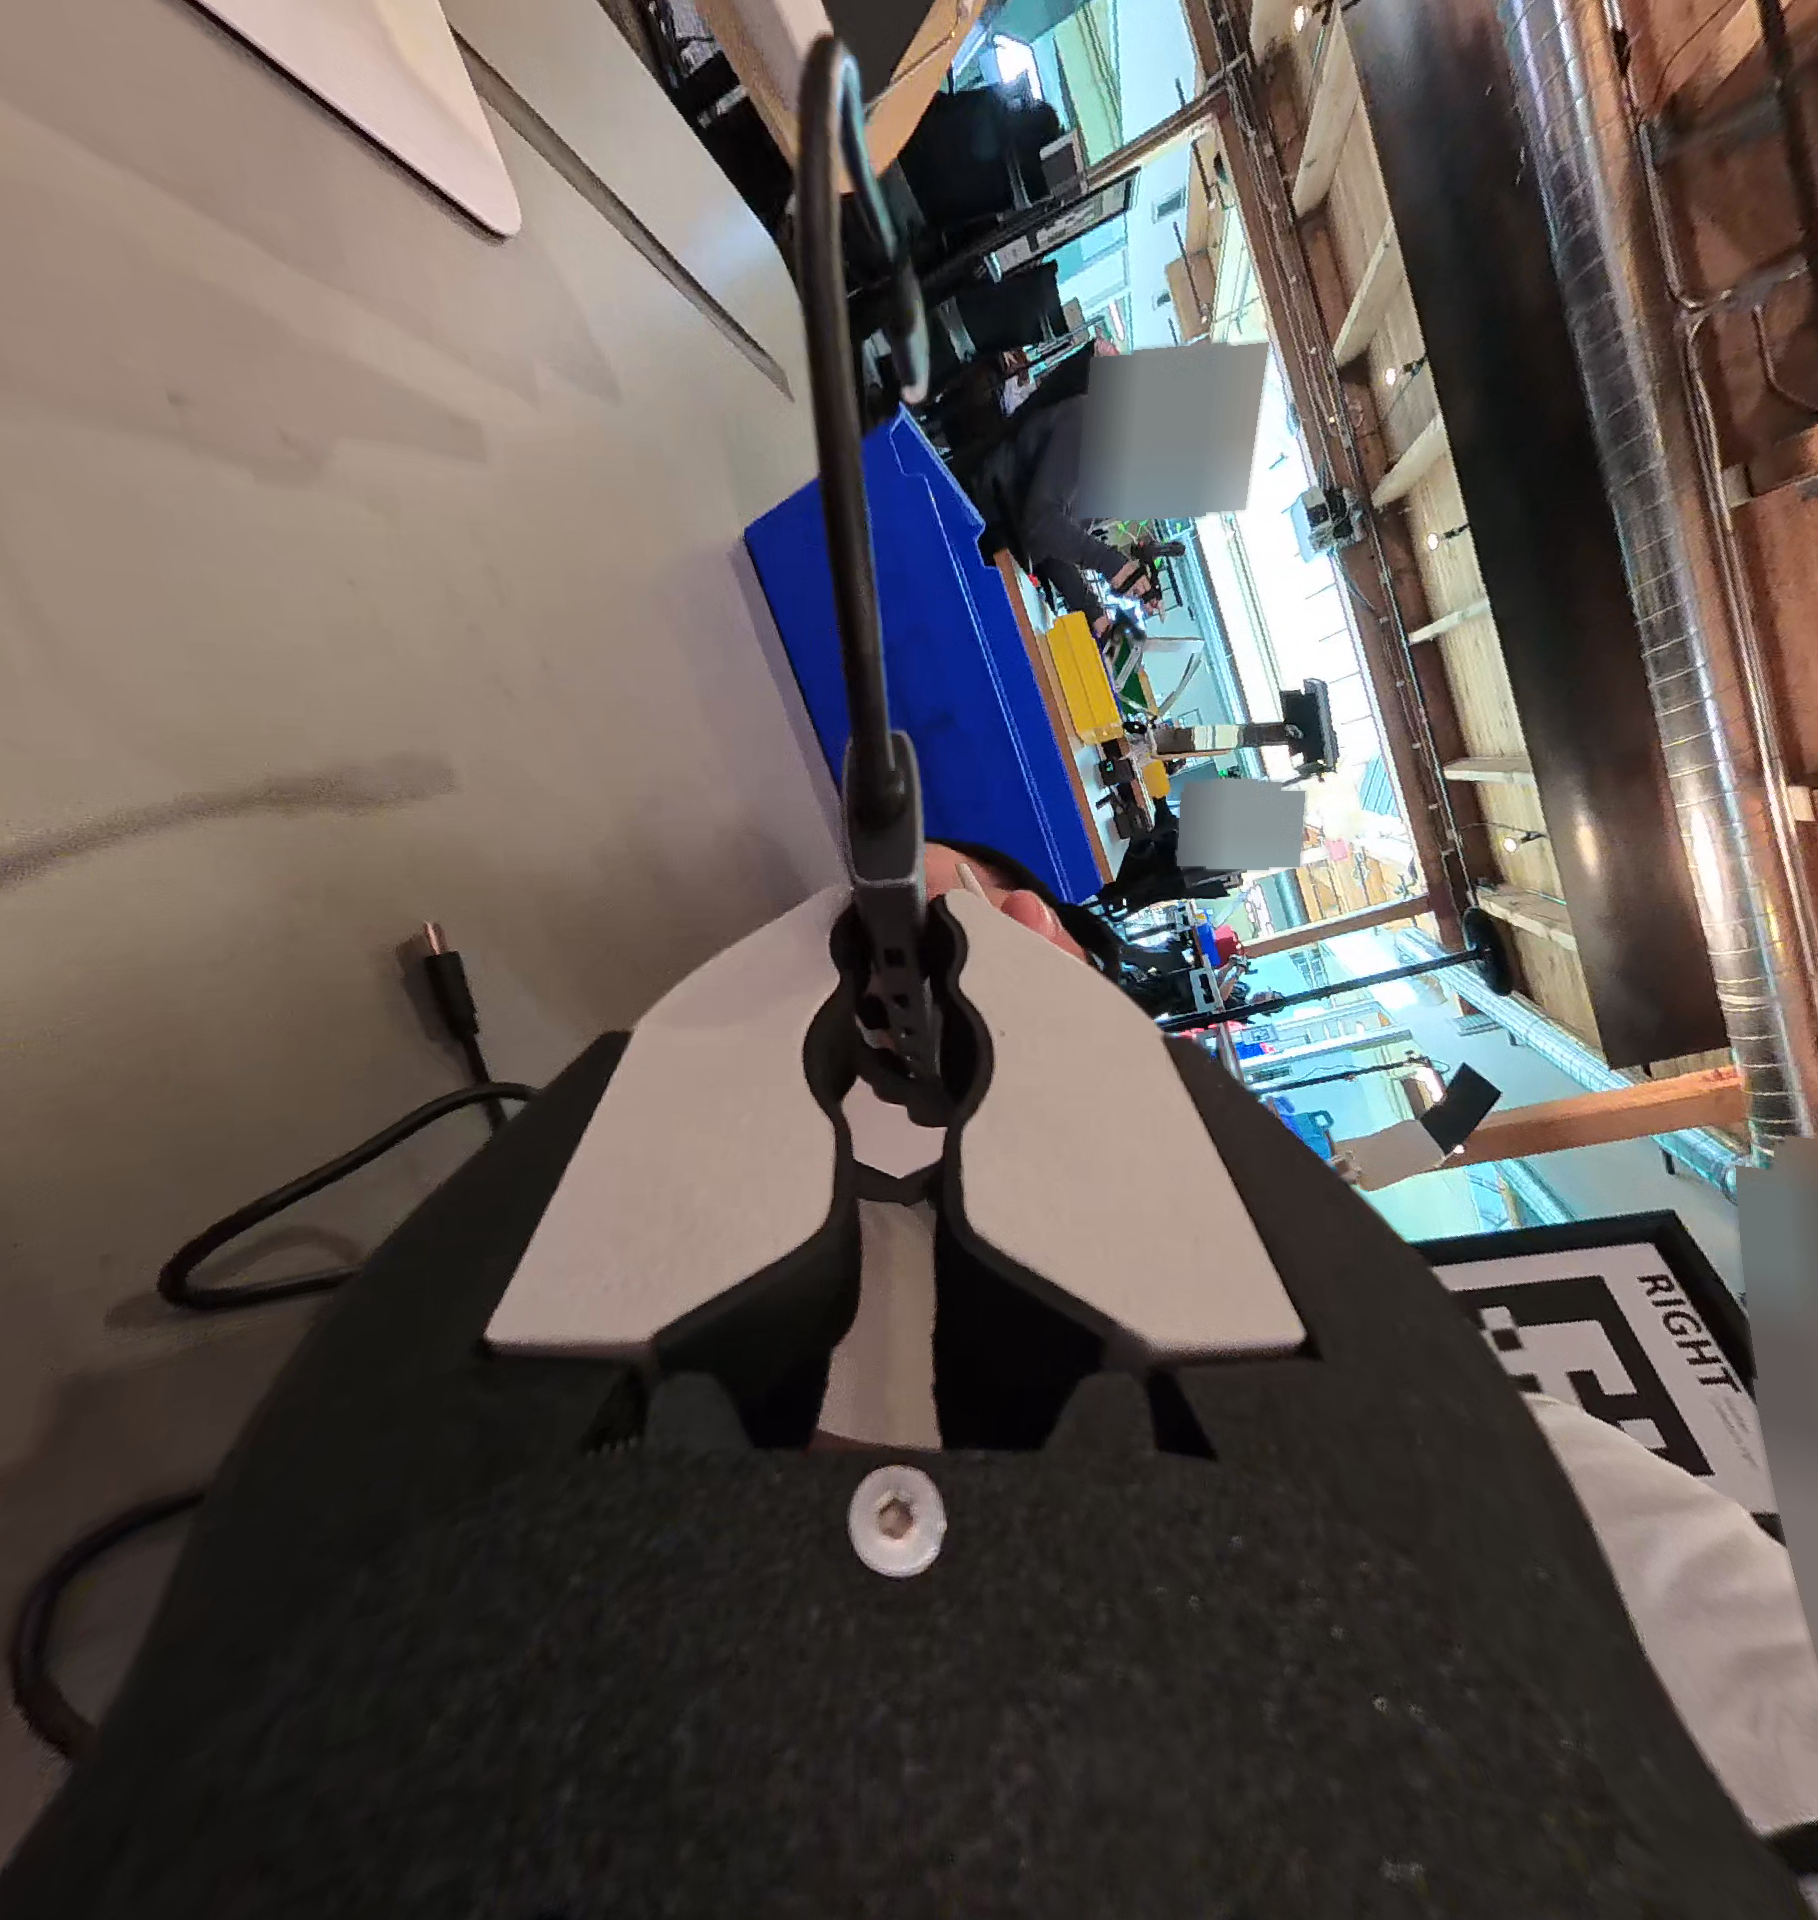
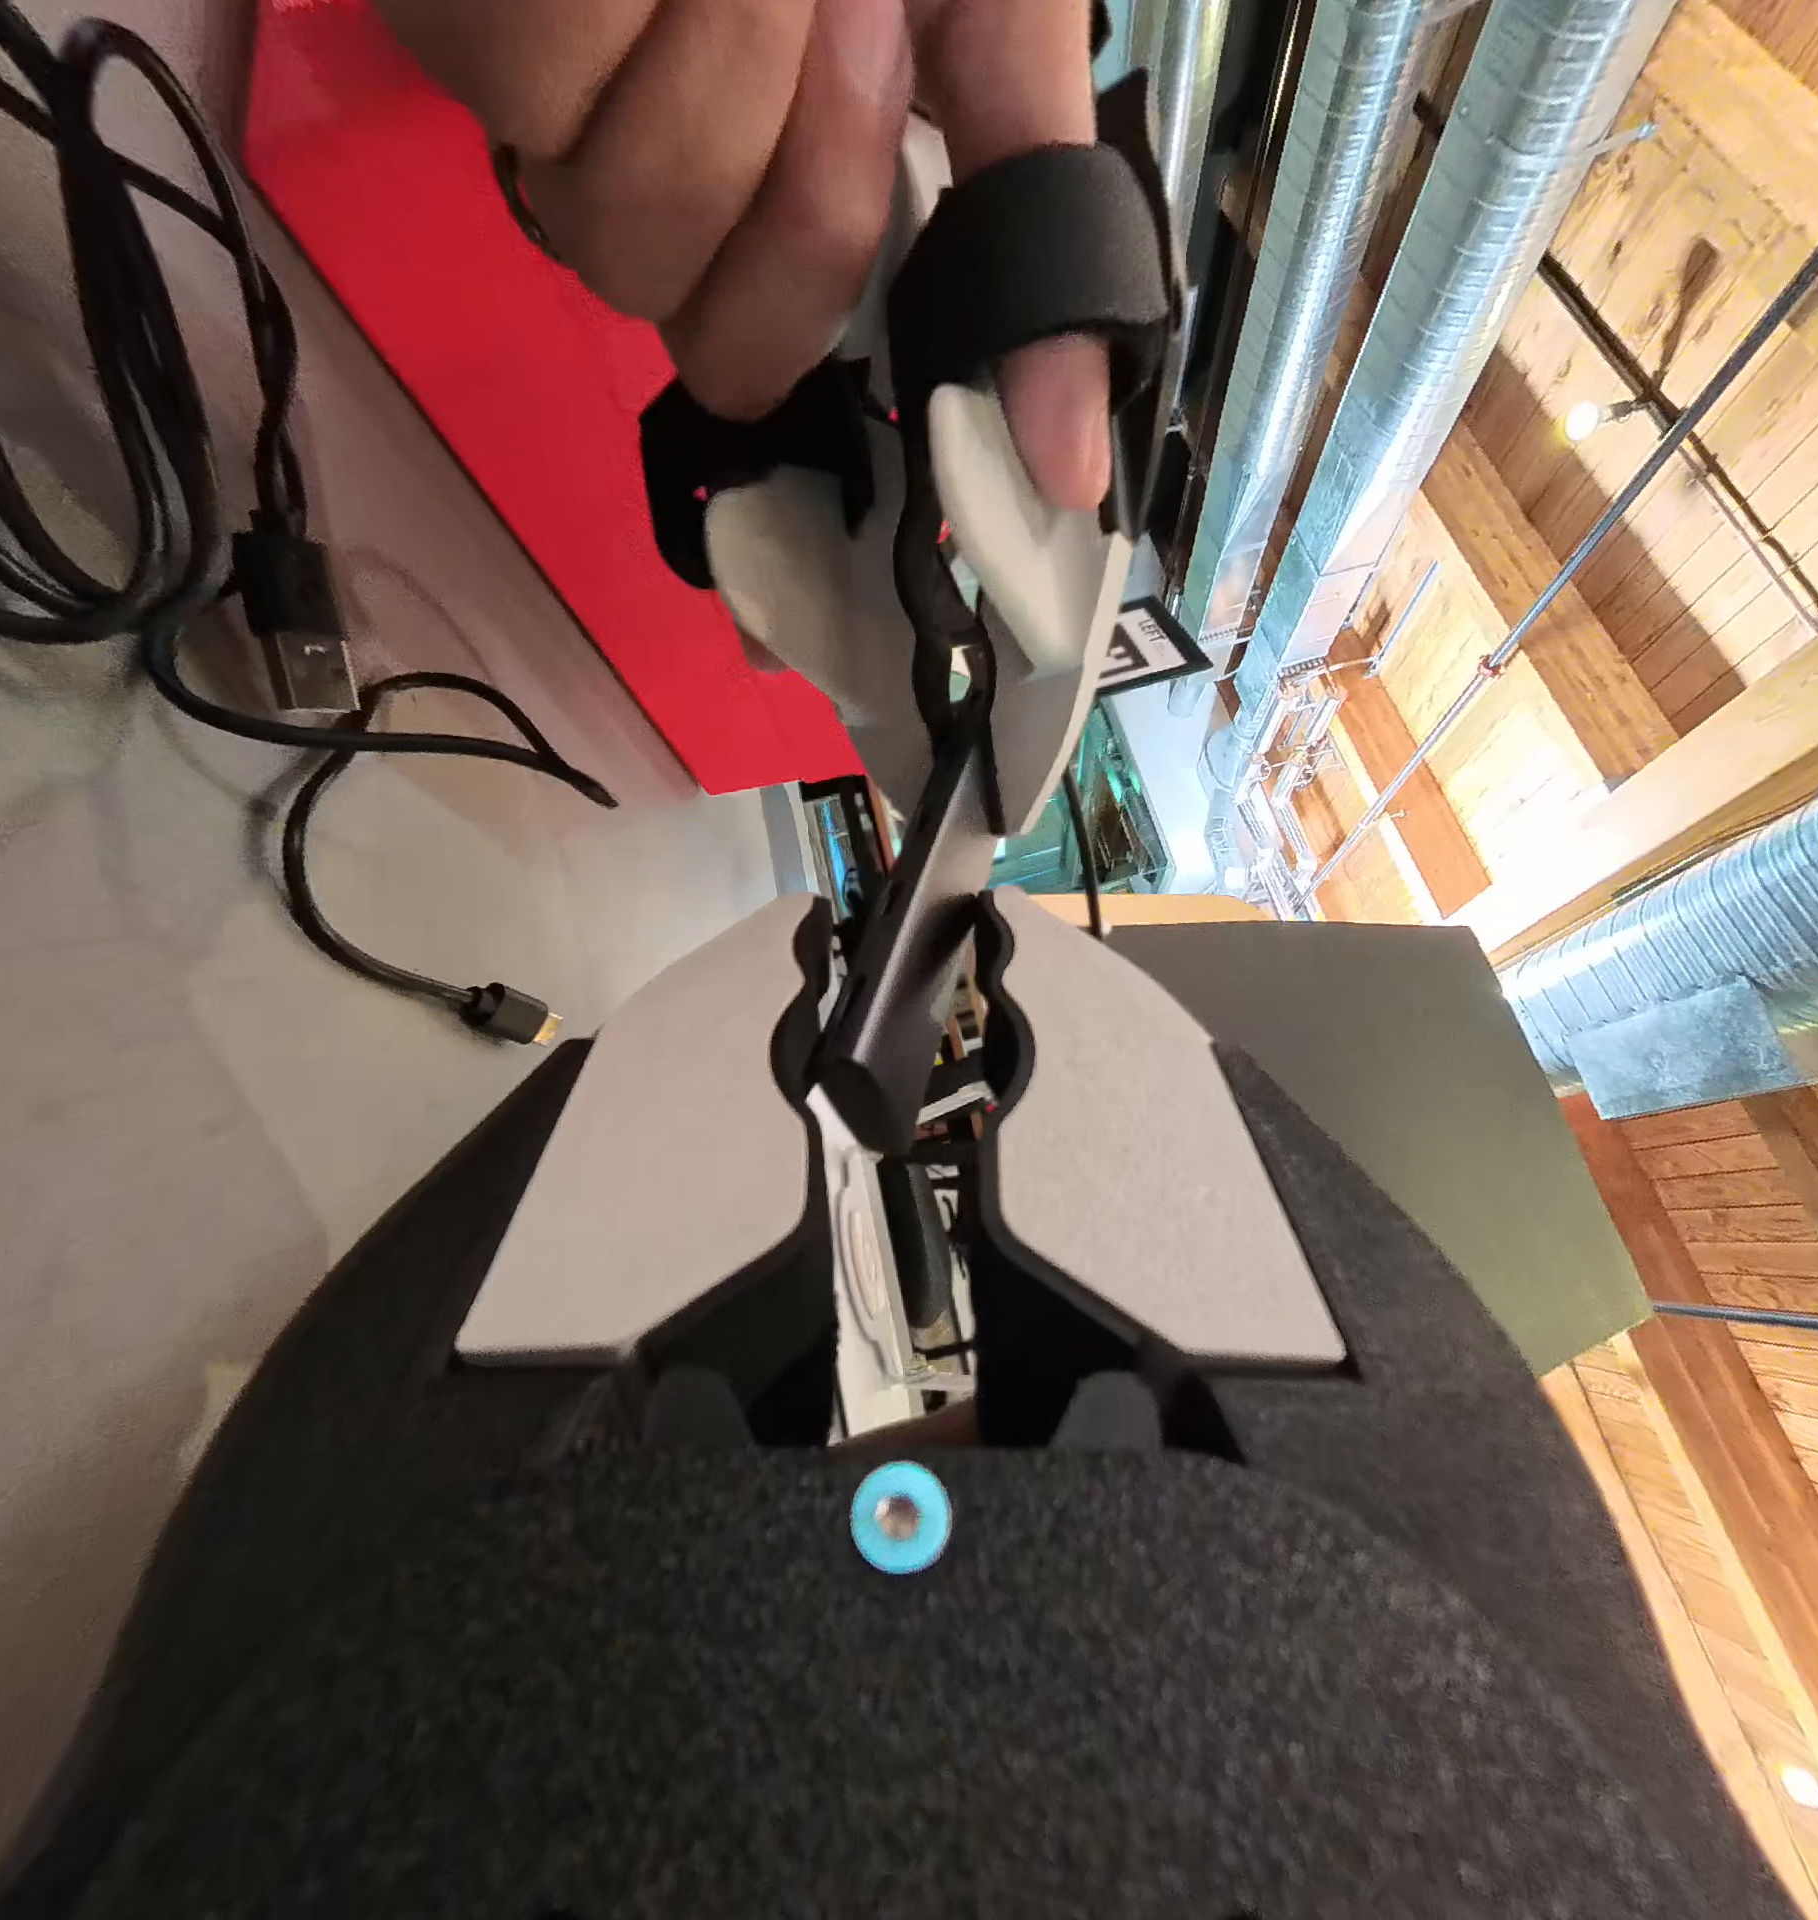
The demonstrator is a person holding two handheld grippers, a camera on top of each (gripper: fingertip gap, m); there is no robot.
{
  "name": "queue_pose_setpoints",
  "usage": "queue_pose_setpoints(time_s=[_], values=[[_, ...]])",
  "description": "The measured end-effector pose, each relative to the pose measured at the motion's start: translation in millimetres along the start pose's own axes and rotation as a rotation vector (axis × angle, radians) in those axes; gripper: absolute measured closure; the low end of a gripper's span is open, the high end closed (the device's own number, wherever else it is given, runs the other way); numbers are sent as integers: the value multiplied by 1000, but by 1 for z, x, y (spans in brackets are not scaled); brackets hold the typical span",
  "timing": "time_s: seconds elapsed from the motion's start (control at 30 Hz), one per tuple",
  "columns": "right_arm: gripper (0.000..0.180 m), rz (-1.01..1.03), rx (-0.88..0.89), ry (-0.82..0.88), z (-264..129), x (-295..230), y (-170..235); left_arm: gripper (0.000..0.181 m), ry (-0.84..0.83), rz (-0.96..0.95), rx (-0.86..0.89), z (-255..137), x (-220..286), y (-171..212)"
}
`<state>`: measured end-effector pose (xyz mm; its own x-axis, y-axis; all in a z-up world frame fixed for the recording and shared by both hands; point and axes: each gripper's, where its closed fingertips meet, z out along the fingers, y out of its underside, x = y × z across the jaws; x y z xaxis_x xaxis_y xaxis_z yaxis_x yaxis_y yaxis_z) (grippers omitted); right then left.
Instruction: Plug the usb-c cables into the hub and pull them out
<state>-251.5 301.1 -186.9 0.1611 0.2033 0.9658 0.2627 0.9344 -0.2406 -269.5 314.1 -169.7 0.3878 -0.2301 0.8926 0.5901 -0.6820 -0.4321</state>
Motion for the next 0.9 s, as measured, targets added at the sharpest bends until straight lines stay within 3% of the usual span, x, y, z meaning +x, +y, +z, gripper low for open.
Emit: queue_pose_setpoints(time_s=[0.27, 0.73, 0.83, 0.9], values=[[169, -113, 31, 53, -9, 13, -2, 171, 80, -143, -35, -1, 3, 4], [170, -192, 42, 71, -19, 27, -7, 169, 141, -137, -106, -4, 17, 5], [170, -4, 2, 67, -18, 33, 0, 166, 122, 4, -58, -2, 23, -4], [170, 64, -80, 96, -15, 40, 21, 155, -11, 181, -59, -2, 16, -6]])
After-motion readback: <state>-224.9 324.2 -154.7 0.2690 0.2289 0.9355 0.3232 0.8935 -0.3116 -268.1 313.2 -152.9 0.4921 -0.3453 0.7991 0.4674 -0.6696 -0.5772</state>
